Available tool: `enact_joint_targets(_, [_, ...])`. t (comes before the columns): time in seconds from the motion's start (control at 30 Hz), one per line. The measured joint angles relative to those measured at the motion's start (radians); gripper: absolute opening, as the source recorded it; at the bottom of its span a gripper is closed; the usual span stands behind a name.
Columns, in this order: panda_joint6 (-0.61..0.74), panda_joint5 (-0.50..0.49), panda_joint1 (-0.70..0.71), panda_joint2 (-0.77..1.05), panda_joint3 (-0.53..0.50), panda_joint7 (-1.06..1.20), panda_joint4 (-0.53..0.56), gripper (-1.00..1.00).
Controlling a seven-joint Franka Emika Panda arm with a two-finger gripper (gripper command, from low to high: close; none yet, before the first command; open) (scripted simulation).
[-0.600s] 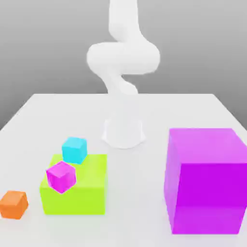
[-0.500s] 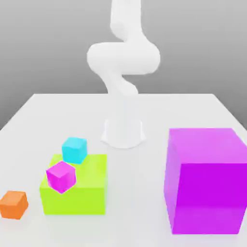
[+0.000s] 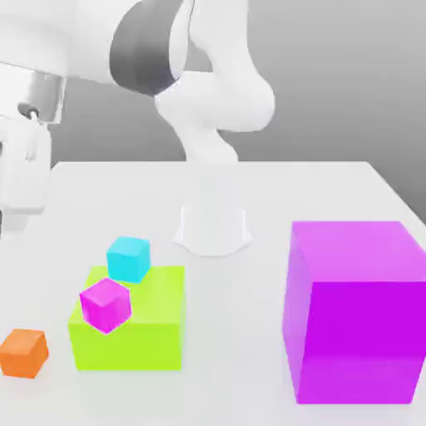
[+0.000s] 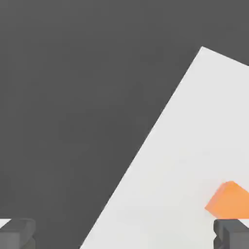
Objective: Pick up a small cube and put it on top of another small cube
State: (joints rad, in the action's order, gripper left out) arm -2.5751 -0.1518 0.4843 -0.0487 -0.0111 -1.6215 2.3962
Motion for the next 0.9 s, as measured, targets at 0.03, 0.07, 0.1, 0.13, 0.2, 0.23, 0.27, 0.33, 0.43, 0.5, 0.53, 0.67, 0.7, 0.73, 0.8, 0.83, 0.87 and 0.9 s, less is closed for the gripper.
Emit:
enact_joint_targets(0.03, [-0.014, 0.008, 0.022, 0.035, -0.009, -0.029, 0.005, 0.0])
enact_joint_targets(0.07, [-0.029, 0.018, 0.043, 0.071, -0.016, -0.056, 0.01, 0.0])
enact_joint_targets(0.1, [-0.044, 0.031, 0.055, 0.106, -0.021, -0.081, 0.015, 0.0])
enact_joint_targets(0.13, [-0.058, 0.048, 0.064, 0.14, -0.026, -0.104, 0.021, 0.0])
enact_joint_targets(0.2, [-0.088, 0.093, 0.083, 0.209, -0.036, -0.141, 0.031, 0.0])
enact_joint_targets(0.23, [-0.102, 0.12, 0.095, 0.243, -0.041, -0.155, 0.036, 0.0])
enact_joint_targets(0.27, [-0.116, 0.153, 0.109, 0.277, -0.043, -0.166, 0.041, 0.0])
enact_joint_targets(0.33, [-0.163, 0.184, 0.125, 0.348, -0.038, -0.171, 0.036, 0.0])
enact_joint_targets(0.43, [-0.248, 0.203, 0.136, 0.458, -0.028, -0.164, 0.017, 0.0])
enact_joint_targets(0.5, [-0.267, 0.205, 0.137, 0.482, -0.026, -0.163, 0.012, -1.0])
enact_joint_targets(0.53, [-0.268, 0.205, 0.137, 0.482, -0.026, -0.163, 0.012, -1.0])
enact_joint_targets(0.67, [-0.279, 0.206, 0.139, 0.495, -0.025, -0.163, 0.01, -1.0])
enact_joint_targets(0.7, [-0.269, 0.205, 0.138, 0.483, -0.025, -0.164, 0.012, -1.0])
enact_joint_targets(0.73, [-0.25, 0.203, 0.137, 0.458, -0.027, -0.166, 0.017, -1.0])
enact_joint_targets(0.8, [-0.198, 0.197, 0.133, 0.394, -0.033, -0.171, 0.03, -1.0])
enact_joint_targets(0.83, [-0.17, 0.191, 0.13, 0.359, -0.036, -0.175, 0.037, -1.0])
enact_joint_targets(0.87, [-0.142, 0.186, 0.129, 0.334, -0.037, -0.173, 0.036, -1.0])
enact_joint_targets(0.9, [-0.116, 0.18, 0.129, 0.336, -0.034, -0.158, 0.018, -1.0])
